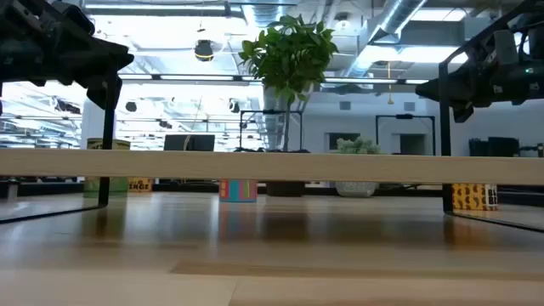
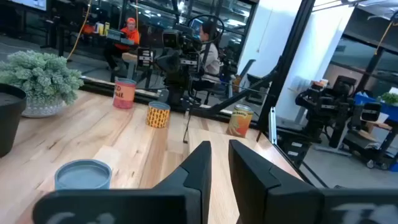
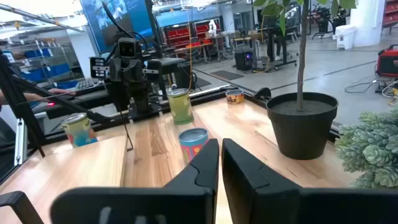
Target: Pick and place cans onto a shelf
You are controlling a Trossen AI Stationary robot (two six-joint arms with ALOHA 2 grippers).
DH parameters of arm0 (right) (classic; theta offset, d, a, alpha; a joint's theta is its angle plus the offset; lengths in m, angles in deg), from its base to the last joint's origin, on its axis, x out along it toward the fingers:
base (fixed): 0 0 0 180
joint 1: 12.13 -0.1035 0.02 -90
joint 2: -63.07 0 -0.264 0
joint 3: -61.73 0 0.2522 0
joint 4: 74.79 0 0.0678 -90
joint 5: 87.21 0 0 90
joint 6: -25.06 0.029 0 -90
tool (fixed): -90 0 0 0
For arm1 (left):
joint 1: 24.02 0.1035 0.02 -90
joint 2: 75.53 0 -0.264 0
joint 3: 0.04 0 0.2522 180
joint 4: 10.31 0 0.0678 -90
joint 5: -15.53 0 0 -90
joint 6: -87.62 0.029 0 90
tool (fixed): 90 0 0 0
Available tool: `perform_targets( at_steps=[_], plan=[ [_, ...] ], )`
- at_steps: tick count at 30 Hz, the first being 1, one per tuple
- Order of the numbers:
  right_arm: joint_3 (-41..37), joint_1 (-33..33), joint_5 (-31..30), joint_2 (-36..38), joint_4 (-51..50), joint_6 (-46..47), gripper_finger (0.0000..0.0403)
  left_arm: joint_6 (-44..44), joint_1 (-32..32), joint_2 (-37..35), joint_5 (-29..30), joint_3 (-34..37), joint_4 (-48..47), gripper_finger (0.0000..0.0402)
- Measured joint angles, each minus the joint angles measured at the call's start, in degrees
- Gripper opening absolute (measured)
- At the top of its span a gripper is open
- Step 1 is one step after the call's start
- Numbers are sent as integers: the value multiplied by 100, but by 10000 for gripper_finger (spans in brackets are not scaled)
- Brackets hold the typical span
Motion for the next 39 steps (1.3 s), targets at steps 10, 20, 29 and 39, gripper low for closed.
perform_targets(
  at_steps=[10, 20, 29, 39],
  plan=[
    [1, 0, -1, 1, 0, 1, 47, 2, 0, 0, 0, 0, 2, 43],
    [-1, 1, -1, 1, 0, 1, 47, 2, -1, 0, -1, 0, 1, 43],
    [-1, 0, -1, 1, 0, 2, 47, 2, -1, 0, -2, 1, 1, 43],
    [-1, -1, 1, 1, 0, 0, 47, 379, -2, 0, 229, 0, 0, 43]
  ],
)
